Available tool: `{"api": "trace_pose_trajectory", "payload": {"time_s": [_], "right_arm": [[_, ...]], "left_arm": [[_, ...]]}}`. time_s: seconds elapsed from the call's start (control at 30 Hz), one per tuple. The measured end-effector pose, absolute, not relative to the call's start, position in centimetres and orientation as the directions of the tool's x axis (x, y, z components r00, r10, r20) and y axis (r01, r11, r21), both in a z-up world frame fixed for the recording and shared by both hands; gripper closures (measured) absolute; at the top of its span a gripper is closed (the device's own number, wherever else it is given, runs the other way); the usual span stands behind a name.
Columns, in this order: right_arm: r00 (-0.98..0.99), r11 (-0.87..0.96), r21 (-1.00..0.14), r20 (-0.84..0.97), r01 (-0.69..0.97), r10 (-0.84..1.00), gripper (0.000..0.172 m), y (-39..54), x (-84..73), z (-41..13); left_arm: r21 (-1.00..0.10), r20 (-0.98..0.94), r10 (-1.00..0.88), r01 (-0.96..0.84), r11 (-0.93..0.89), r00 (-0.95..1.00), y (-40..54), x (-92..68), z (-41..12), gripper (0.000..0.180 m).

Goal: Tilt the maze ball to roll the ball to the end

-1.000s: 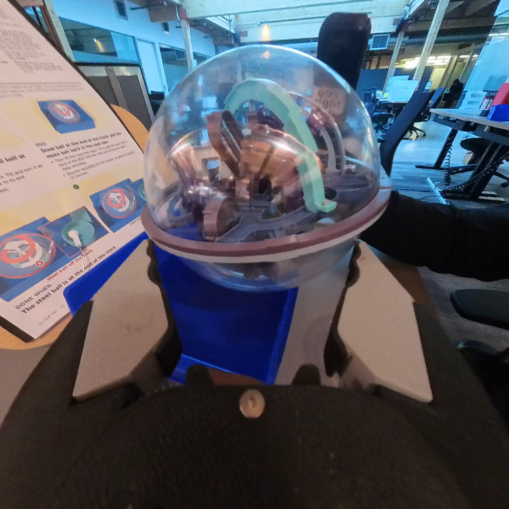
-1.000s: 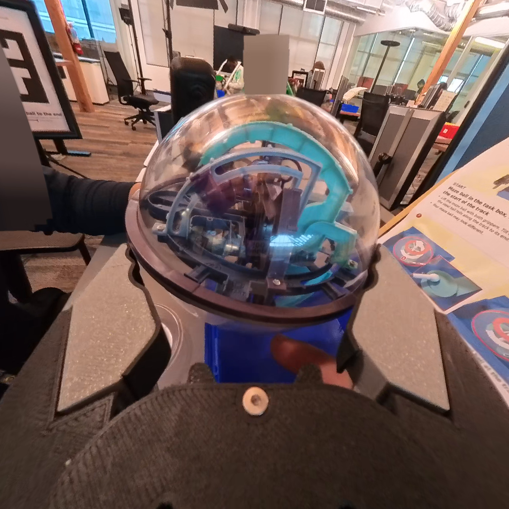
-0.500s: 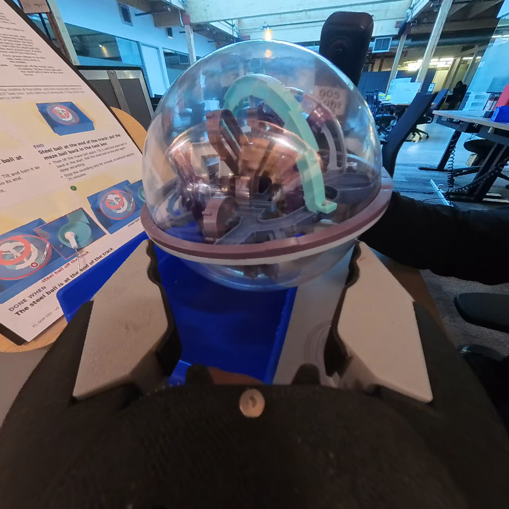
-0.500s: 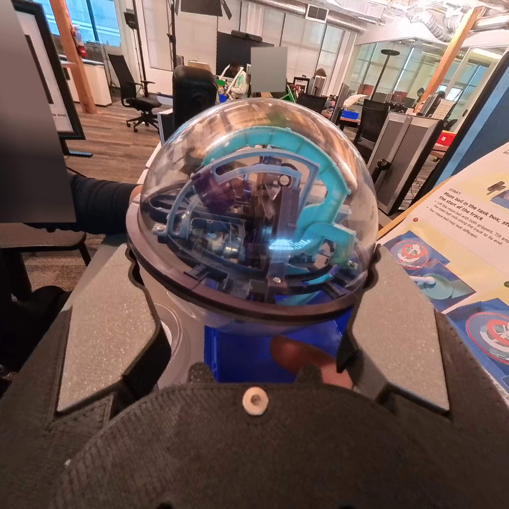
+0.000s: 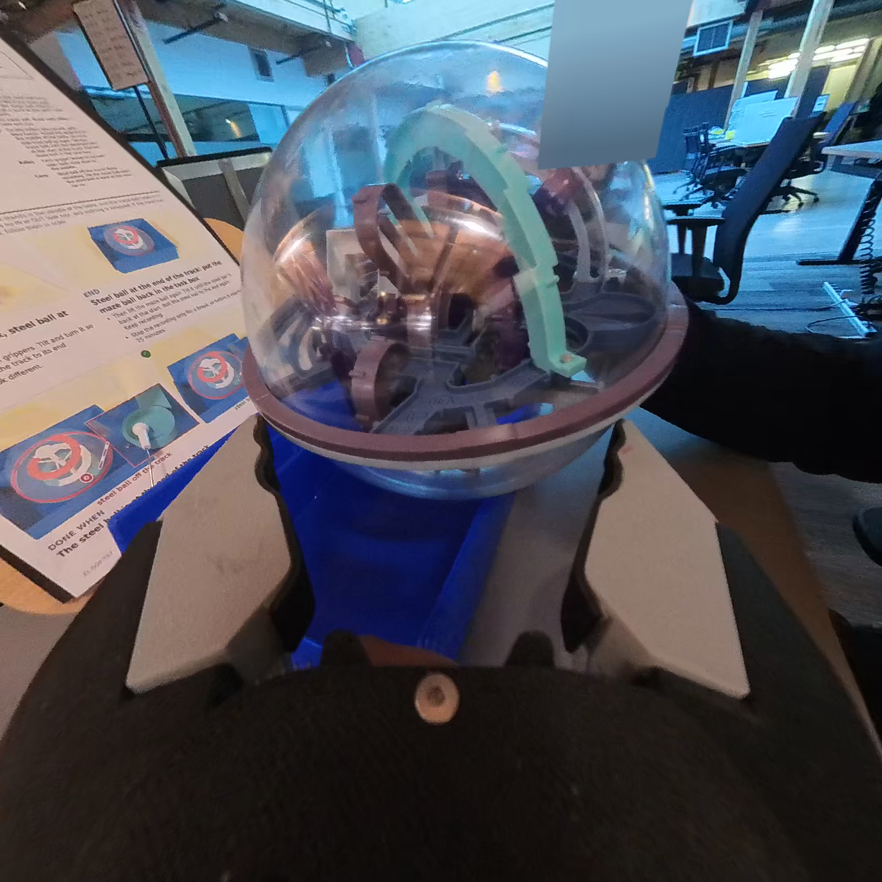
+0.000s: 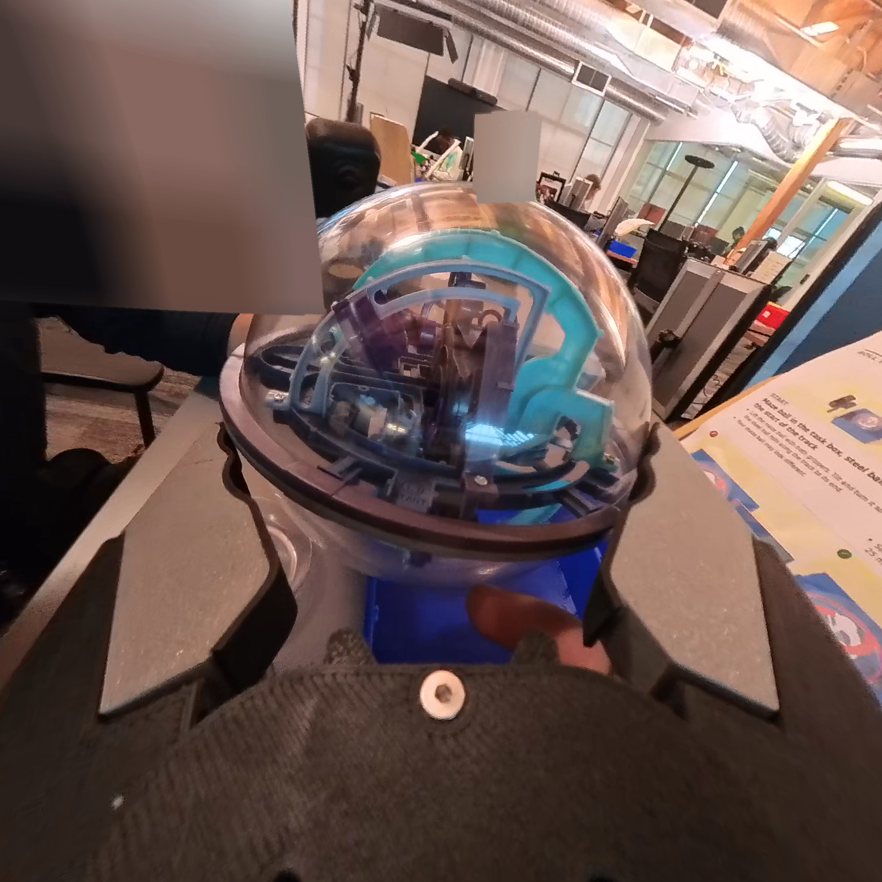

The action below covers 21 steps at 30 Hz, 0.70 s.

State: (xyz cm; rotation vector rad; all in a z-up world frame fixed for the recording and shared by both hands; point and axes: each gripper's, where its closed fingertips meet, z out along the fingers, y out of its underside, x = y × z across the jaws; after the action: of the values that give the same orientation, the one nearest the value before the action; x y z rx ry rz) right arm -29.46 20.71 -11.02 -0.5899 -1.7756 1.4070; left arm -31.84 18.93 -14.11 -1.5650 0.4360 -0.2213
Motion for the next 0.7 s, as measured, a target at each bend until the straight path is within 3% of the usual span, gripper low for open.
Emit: {"api": "trace_pose_trajectory", "payload": {"time_s": [0.4, 0.7], "right_arm": [[-0.682, 0.184, -0.977, 0.205, -0.105, 0.702, 0.015, 20.2, -28.2, -11.1], [-0.681, 0.217, -0.968, 0.244, -0.126, 0.691, 0.015, 20.2, -27.8, -11.2]], "left_arm": [[-0.996, -0.086, -0.305, -0.088, 0.010, 0.949, 18.0, -30.3, -13.5, 0.045], [-0.995, -0.095, -0.295, -0.095, 0.016, 0.951, 18.2, -29.8, -14.2, 0.045]]}}
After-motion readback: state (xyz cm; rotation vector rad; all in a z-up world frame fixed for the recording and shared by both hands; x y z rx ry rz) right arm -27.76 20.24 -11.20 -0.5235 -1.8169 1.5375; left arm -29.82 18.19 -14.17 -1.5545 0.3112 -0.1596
